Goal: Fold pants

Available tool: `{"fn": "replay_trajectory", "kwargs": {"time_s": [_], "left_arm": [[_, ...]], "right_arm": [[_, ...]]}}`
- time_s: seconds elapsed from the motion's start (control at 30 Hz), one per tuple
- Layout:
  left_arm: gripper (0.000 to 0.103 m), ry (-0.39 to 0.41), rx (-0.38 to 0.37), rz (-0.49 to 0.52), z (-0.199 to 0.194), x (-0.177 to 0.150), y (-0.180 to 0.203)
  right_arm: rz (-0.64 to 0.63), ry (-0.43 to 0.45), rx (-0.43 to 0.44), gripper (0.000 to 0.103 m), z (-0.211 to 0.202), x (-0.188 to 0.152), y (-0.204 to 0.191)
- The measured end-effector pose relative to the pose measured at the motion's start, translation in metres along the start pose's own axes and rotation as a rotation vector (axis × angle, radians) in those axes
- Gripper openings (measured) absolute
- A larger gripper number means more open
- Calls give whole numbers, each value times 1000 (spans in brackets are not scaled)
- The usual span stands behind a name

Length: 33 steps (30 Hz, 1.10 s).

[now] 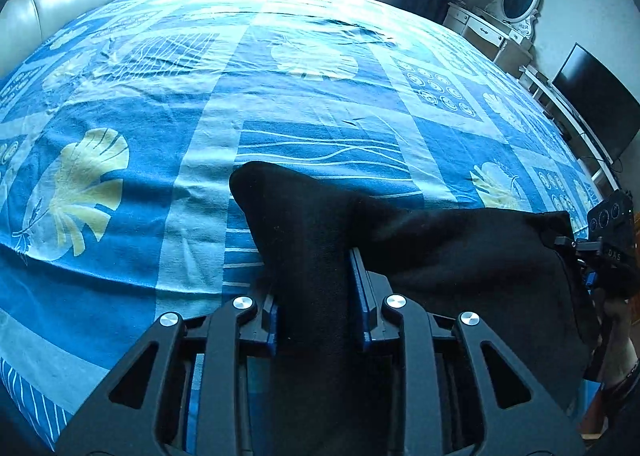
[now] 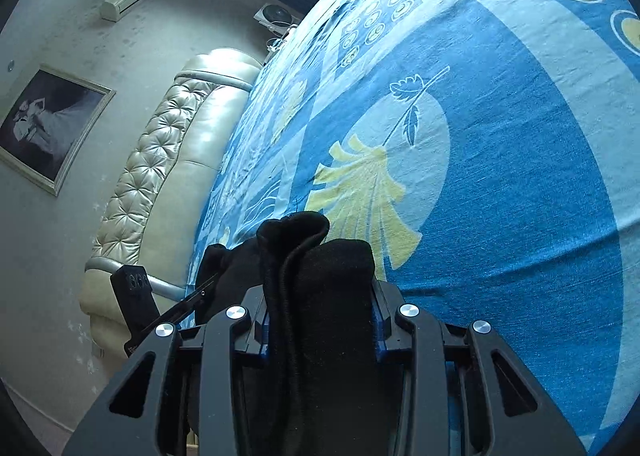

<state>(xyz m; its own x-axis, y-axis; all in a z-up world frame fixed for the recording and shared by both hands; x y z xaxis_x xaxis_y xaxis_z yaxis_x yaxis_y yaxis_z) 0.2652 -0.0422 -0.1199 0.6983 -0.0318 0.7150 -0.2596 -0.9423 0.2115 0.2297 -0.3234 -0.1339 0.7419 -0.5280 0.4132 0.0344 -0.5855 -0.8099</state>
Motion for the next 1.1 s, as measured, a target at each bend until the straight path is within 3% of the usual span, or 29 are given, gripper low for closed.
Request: {"fn": "replay_trajectory", "kwargs": {"time_s": [0.63,0.7,0.83,1.1], "left_arm": [[32,1,-19,-15,2,1,-4],[36,5,-19,-13,0,1,-4],[61,33,24,-21,-7,0,-10],[68,38,14,-51,-18,-7,-12]], "right_arm": [[10,15,27,35,3,1,3],[12,19,33,35,3,1,3],[16,23,47,37,2,3,4],[19,28,65,39,2,5,4]]}}
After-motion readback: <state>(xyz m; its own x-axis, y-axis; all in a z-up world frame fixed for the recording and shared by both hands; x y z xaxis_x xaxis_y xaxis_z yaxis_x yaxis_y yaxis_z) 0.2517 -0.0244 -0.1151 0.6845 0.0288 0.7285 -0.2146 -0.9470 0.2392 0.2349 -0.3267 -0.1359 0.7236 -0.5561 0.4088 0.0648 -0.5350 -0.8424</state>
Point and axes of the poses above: each gripper's, at about its wrist camera, not at the fingertips, and z roughly the way its jaws point, y to its right, x to its top, the point moved 8 cm from there along z, roughly the way its jaws point, and after that the axes turned 10 degrees about y, right-handed, at the moved point
